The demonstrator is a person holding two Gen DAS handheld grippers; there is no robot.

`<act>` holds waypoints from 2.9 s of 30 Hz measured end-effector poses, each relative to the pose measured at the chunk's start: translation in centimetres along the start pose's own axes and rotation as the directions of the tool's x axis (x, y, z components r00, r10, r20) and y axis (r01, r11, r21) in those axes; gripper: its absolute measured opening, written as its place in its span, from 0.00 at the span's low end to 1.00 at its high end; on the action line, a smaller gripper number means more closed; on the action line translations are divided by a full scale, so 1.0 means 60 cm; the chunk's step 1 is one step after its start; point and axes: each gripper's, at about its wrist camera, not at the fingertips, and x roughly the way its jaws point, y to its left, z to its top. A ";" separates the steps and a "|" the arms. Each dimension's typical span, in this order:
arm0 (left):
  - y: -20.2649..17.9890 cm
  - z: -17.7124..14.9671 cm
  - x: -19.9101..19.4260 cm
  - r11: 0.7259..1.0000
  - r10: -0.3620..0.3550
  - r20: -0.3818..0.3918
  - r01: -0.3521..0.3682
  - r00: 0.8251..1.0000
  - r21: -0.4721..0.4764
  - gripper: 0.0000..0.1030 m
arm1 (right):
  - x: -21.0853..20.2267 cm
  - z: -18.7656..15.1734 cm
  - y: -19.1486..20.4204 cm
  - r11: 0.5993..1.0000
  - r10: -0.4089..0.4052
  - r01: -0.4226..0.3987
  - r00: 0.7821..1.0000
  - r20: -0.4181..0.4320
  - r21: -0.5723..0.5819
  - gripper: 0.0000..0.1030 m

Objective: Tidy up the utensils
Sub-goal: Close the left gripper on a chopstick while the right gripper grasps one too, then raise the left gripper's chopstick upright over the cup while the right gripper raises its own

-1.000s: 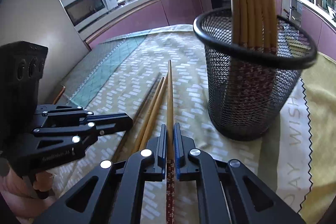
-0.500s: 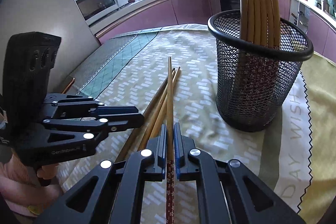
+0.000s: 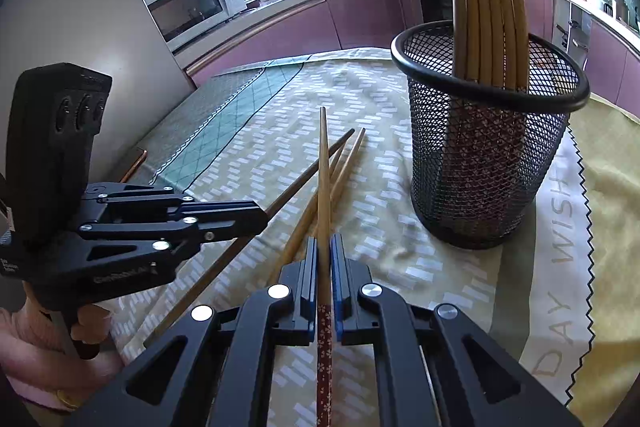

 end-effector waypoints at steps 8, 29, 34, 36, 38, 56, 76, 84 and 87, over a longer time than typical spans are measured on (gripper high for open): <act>-0.014 -0.007 0.009 0.999 -0.024 -0.027 0.025 0.999 0.039 0.07 | 0.005 -0.004 -0.004 1.000 -0.011 0.011 1.000 -0.023 -0.005 0.06; -0.011 0.011 0.049 0.996 -0.018 -0.085 0.025 0.996 0.083 0.09 | 0.058 0.047 -0.003 0.997 -0.048 0.042 0.995 -0.085 -0.071 0.11; -0.011 0.015 0.050 0.998 -0.013 -0.077 0.018 0.997 0.058 0.09 | 0.050 0.044 -0.002 0.997 -0.048 0.043 0.996 -0.069 -0.070 0.06; -0.008 0.017 0.047 0.999 -0.015 -0.071 0.018 0.997 0.049 0.08 | 0.042 0.043 0.000 0.997 -0.046 0.042 0.998 -0.053 -0.070 0.06; -0.004 0.014 0.043 0.999 -0.017 -0.067 0.020 0.998 0.041 0.07 | 0.031 0.043 0.002 0.996 -0.047 0.044 0.998 -0.035 -0.074 0.06; -0.031 0.025 -0.050 0.996 -0.054 0.045 0.051 0.997 0.072 0.07 | -0.071 0.041 -0.004 0.996 -0.052 0.059 0.993 0.107 -0.068 0.06; -0.059 0.054 -0.161 0.977 -0.192 0.158 0.174 0.968 0.121 0.07 | -0.153 0.052 -0.026 0.994 -0.091 0.102 0.965 0.246 -0.032 0.06; -0.058 0.065 -0.178 0.972 -0.219 0.181 0.198 0.959 0.127 0.07 | -0.167 0.054 -0.029 0.994 -0.093 0.105 0.958 0.270 -0.029 0.06; -0.060 0.068 -0.183 0.970 -0.229 0.191 0.207 0.955 0.129 0.07 | -0.171 0.053 -0.027 0.994 -0.094 0.106 0.956 0.278 -0.029 0.06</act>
